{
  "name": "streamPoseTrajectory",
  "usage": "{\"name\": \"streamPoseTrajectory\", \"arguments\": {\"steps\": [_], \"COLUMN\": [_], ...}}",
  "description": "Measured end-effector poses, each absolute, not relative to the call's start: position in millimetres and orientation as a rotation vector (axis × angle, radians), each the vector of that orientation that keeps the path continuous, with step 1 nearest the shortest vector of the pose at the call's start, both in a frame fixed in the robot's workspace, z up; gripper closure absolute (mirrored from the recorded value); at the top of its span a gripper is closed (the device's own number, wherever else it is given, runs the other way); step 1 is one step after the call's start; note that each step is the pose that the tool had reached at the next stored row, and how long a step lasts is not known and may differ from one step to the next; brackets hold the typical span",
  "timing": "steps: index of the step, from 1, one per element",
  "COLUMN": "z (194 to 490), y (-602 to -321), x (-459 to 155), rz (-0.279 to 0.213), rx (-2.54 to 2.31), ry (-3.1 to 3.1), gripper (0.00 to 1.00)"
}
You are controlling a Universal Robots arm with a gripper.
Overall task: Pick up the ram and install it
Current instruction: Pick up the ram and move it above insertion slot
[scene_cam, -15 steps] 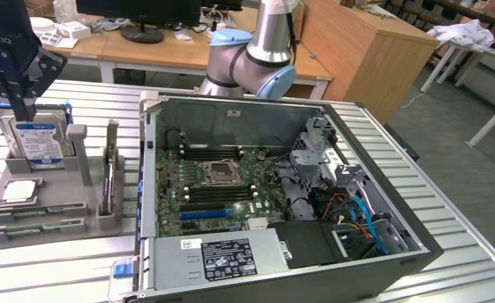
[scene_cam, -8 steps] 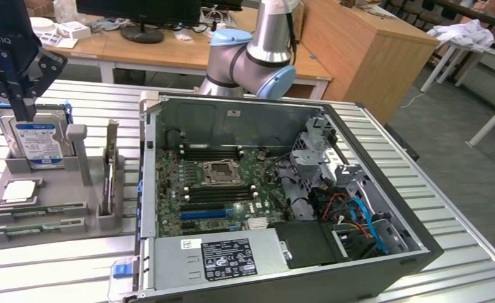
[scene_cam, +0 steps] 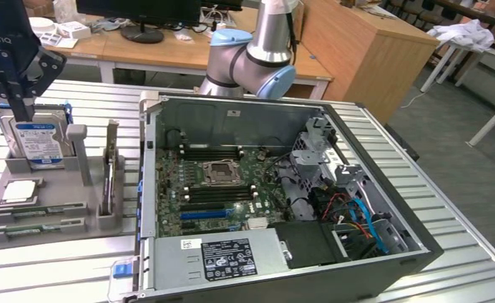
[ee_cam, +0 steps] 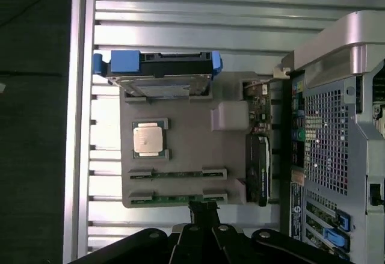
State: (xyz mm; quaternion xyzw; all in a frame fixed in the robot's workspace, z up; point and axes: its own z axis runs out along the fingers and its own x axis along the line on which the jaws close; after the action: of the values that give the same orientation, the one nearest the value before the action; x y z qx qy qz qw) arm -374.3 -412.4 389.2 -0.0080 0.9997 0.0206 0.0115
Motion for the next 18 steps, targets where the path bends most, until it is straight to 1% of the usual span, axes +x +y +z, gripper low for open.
{"name": "streamPoseTrajectory", "arguments": {"steps": [18], "z": [387.5], "y": [-412.4], "x": [-374.3], "rz": [0.058], "rx": [-0.517], "ry": [3.083], "gripper": [0.89]}}
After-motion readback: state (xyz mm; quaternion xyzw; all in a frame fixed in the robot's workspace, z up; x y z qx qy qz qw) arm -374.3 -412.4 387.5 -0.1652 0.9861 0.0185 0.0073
